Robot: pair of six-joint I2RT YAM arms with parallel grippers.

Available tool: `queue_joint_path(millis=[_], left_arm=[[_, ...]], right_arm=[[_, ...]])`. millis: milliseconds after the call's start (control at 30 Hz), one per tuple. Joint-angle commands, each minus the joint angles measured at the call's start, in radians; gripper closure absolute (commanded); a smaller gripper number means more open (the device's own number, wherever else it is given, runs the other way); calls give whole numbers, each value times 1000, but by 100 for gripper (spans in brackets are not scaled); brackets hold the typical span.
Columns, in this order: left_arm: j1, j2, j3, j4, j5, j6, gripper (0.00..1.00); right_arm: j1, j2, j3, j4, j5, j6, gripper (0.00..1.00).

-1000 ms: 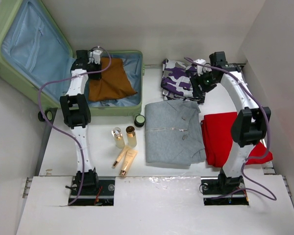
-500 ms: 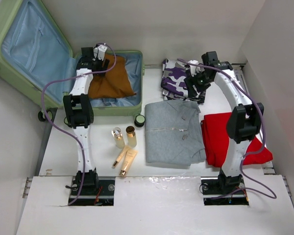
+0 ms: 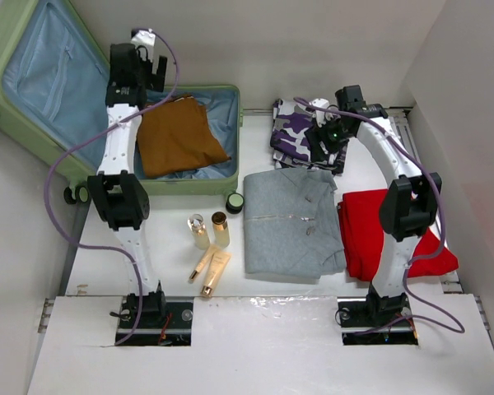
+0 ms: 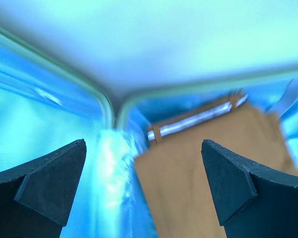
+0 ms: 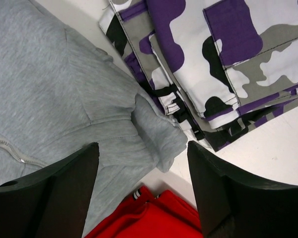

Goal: Pack the luggage

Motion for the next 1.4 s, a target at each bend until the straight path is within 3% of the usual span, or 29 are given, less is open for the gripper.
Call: queue_joint_path(millis=[0, 133, 167, 233, 300, 333, 467, 633, 733, 900, 1067, 1200, 1233, 1267, 1300, 1367], left_arm=[[2, -82, 29, 11, 76, -35, 0], [2, -1, 124, -139, 119, -35, 2], [2, -1, 124, -171, 248, -26, 6], [-16, -39, -6, -228, 393, 8, 11], [-90, -114, -141, -250, 432, 139, 13], [-124, -138, -281, -250, 408, 191, 11], [-236, -235, -575, -157, 288, 350, 2], [-254, -203, -599, -156, 190, 374, 0], [-263, -171, -629, -77, 136, 374, 0], [-299, -119, -706, 142, -157, 365, 0], [-299, -119, -795, 201, -171, 399, 4], [-290, -132, -853, 190, -160, 417, 56], [-279, -157, -867, 190, -172, 442, 75], [-268, -171, -896, 202, -186, 456, 87], [-268, -186, -915, 202, -209, 472, 97], [-259, -247, -961, 239, -269, 555, 100]], right_arm=[[7, -22, -4, 49, -35, 6, 24], [-2, -41, -15, 49, -35, -3, 24], [-2, -41, -27, 58, -35, -3, 24], [-2, -51, -38, 58, -35, -3, 24], [-2, -51, -50, 68, -35, -3, 24], [-11, -60, -61, 80, -44, -3, 24], [-11, -60, -84, 89, -53, -3, 24], [-11, -80, -102, 89, -53, -3, 24], [-21, -98, -131, 98, -53, -3, 24], [-31, -126, -169, 107, -53, -3, 24], [-41, -146, -188, 117, -62, -3, 24], [-73, -166, -212, 140, -73, 8, 24], [-82, -166, -213, 156, -102, 8, 24], [-102, -166, -237, 167, -116, 23, 24], [-111, -178, -237, 192, -128, 43, 24], [-134, -187, -265, 213, -139, 52, 24]])
